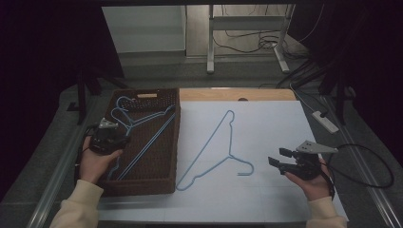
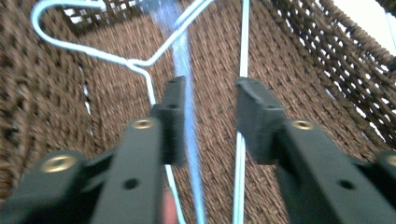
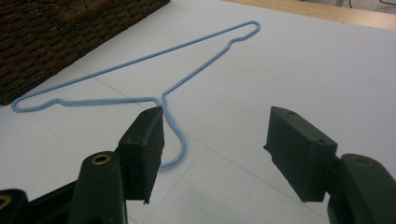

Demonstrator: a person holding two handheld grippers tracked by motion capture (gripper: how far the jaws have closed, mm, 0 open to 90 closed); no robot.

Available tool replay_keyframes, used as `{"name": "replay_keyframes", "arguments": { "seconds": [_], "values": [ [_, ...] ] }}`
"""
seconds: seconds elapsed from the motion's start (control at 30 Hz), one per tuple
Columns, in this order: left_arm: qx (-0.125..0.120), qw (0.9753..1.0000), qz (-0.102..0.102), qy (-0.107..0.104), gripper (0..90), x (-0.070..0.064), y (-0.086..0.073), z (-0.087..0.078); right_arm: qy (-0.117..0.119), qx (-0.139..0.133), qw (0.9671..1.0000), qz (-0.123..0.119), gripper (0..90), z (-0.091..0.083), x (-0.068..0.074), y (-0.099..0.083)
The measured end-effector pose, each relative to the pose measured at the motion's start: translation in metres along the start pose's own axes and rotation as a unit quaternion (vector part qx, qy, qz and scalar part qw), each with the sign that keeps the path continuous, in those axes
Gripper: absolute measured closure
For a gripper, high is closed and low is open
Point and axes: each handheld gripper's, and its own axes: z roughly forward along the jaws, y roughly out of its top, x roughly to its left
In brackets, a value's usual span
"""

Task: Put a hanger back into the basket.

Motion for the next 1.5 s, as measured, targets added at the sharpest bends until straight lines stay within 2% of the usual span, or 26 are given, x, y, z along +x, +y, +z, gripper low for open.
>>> {"name": "replay_keyframes", "arguments": {
  "seconds": [0.03,0.07,0.1,0.13,0.17,0.3,0.33,0.37,0.4,0.43,0.5,0.6,0.77,0.9,1.1,1.5],
  "values": [
    [-0.021,0.9997,0.005,-0.006,50.1,-0.001,0.001,-0.005,0.000,0.000,1.0000,0.000,37.7,0.000,0.000,0.000],
    [-0.021,0.9997,0.005,-0.006,46.9,-0.001,0.001,-0.005,0.000,0.000,1.0000,0.000,37.7,0.000,0.000,0.000],
    [-0.038,0.9991,0.008,-0.015,46.9,-0.003,0.002,-0.010,0.000,0.000,1.0000,0.000,37.7,0.000,0.000,0.000],
    [-0.046,0.9987,0.009,-0.021,40.4,-0.004,0.002,-0.013,0.001,-0.001,1.0000,0.001,37.7,0.000,0.000,0.000],
    [-0.057,0.9978,0.013,-0.033,39.1,-0.006,0.003,-0.017,0.001,0.000,1.0000,0.000,37.7,0.000,0.000,0.000],
    [-0.090,0.9928,0.028,-0.074,35.6,-0.018,0.007,-0.033,0.001,0.002,1.0000,0.000,37.7,0.000,0.000,0.000],
    [-0.100,0.9906,0.033,-0.087,34.3,-0.025,0.006,-0.038,0.002,0.002,1.0000,-0.001,37.6,0.000,0.000,0.000],
    [-0.100,0.9906,0.033,-0.087,34.2,-0.025,0.006,-0.038,0.002,0.002,1.0000,-0.001,37.6,0.000,0.000,0.000],
    [-0.110,0.9881,0.039,-0.101,34.1,-0.032,0.005,-0.042,0.002,0.002,1.0000,-0.001,37.6,0.000,0.001,0.000],
    [-0.110,0.9881,0.039,-0.101,34.0,-0.032,0.005,-0.042,0.002,0.002,1.0000,-0.001,37.6,0.000,0.001,0.000],
    [-0.117,0.9858,0.048,-0.111,33.7,-0.040,0.003,-0.046,0.002,0.004,1.0000,-0.001,37.5,0.001,0.001,-0.001],
    [-0.124,0.9825,0.051,-0.129,33.5,-0.050,0.000,-0.050,0.003,0.005,1.0000,0.000,37.3,0.001,0.001,-0.001],
    [-0.130,0.9783,0.063,-0.149,33.3,-0.066,-0.007,-0.052,0.004,0.007,1.0000,-0.001,37.0,0.001,0.001,-0.002],
    [-0.125,0.9764,0.076,-0.159,33.3,-0.079,-0.010,-0.050,0.005,0.011,0.9999,0.000,36.8,0.002,0.001,-0.003],
    [-0.119,0.9754,0.085,-0.165,33.3,-0.093,-0.018,-0.043,0.002,0.020,0.9998,-0.008,36.5,0.004,0.002,-0.005],
    [-0.117,0.9749,0.088,-0.168,33.6,-0.104,-0.021,-0.040,0.006,0.030,0.9995,-0.009,36.4,0.007,0.004,-0.009]
  ]
}}
